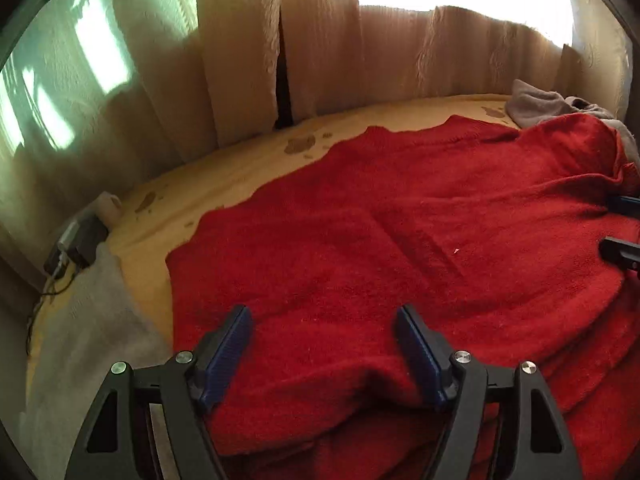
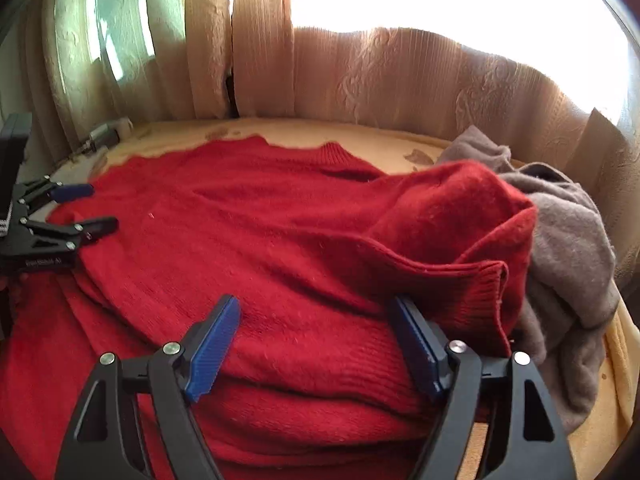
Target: Fold clothes
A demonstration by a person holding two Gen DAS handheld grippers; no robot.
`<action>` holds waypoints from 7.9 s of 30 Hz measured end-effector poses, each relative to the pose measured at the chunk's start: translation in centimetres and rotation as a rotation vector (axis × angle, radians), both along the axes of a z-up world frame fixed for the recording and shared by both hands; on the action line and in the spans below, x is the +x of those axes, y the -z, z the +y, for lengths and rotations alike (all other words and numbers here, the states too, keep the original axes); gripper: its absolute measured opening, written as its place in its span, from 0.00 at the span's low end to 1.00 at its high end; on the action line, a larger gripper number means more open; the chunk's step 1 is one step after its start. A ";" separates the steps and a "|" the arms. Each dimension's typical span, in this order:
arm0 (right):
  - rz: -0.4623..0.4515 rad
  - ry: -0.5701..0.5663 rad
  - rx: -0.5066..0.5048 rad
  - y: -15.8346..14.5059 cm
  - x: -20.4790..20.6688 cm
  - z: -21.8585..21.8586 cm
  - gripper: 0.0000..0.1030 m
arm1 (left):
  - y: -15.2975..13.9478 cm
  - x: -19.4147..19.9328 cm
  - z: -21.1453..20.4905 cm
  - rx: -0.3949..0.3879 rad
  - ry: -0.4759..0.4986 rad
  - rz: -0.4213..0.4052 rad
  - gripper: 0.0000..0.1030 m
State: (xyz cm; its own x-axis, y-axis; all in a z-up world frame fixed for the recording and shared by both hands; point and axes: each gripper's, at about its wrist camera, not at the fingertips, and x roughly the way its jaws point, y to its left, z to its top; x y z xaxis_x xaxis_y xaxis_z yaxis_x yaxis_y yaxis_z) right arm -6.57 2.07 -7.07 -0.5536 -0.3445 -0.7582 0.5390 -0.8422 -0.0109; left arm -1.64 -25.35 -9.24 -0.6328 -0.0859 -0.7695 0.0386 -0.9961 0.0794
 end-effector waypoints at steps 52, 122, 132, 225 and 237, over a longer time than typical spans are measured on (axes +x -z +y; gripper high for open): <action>0.013 -0.115 0.067 1.1 -0.8 -0.3 1.00 | -5.9 13.4 0.7 0.033 0.147 0.097 0.87; -0.072 -0.881 -0.288 -1.3 37.7 -12.0 0.07 | -0.8 38.1 8.3 -0.206 0.388 0.034 0.87; -0.043 -0.860 -0.392 -1.3 37.0 -7.9 0.85 | -0.4 41.1 6.4 -0.250 0.455 -0.016 0.87; 0.278 -0.040 0.134 2.4 35.2 10.5 0.78 | -13.0 31.2 6.0 -0.075 0.478 0.415 0.06; 0.390 -0.142 0.108 -0.7 36.3 8.8 0.05 | -13.2 31.2 4.3 -0.032 0.423 0.429 0.06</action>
